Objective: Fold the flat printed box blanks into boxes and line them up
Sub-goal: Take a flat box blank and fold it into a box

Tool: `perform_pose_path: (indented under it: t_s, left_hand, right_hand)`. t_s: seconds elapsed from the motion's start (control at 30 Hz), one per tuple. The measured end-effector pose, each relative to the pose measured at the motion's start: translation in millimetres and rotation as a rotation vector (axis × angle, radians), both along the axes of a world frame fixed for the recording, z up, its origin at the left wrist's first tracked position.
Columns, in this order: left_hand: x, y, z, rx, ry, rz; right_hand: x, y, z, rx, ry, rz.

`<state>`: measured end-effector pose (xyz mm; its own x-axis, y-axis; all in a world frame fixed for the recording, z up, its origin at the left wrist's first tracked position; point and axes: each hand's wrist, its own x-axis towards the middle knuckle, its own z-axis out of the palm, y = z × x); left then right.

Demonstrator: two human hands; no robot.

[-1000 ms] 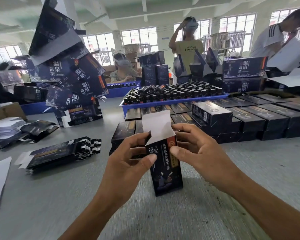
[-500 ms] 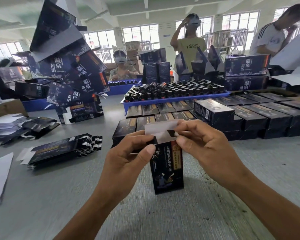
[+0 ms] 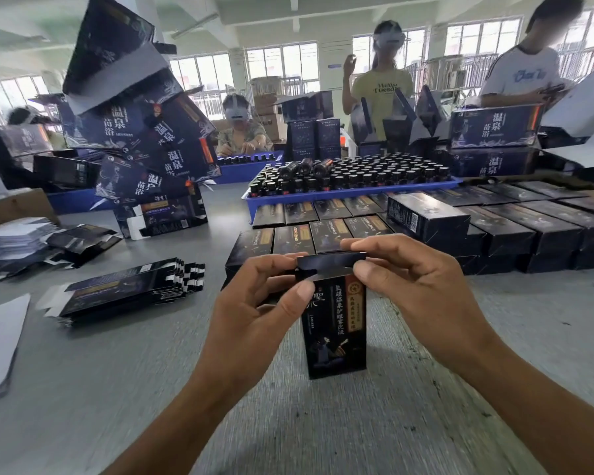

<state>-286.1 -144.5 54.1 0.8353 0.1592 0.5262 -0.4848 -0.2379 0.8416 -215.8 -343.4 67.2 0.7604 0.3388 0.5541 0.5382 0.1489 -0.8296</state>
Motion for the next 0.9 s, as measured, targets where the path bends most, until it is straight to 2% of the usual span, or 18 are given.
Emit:
perform_pose_path:
  t_s: [0.17,0.53,0.67,0.73,0.8,0.9]
  left_hand:
    - [1,-1,3,0.016,-0.056,-0.007]
    - [4,4,-3,0.347,-0.223,0.146]
    - [5,5,-8,0.406,-0.114,0.101]
    - [6,4,-10,0.386,-0.044,0.089]
    - [7,4,-12,0.329,-0.051,0.138]
    - [11,6,-11,0.141,-0.066,0.195]
  right_hand:
    - [-1,0,0,-0.014,-0.031,-0.01]
    - [3,-1,-7,-0.125,-0.167,-0.098]
    - [5,0,-12,-0.179,-0.199,-0.168]
    - [5,2,-15,-0.323,-0.241,-0.23]
    - [3,6,-20,-0.462,-0.241,-0.231]
    - [-3,14,-26,-0.586,-0.28,-0.213]
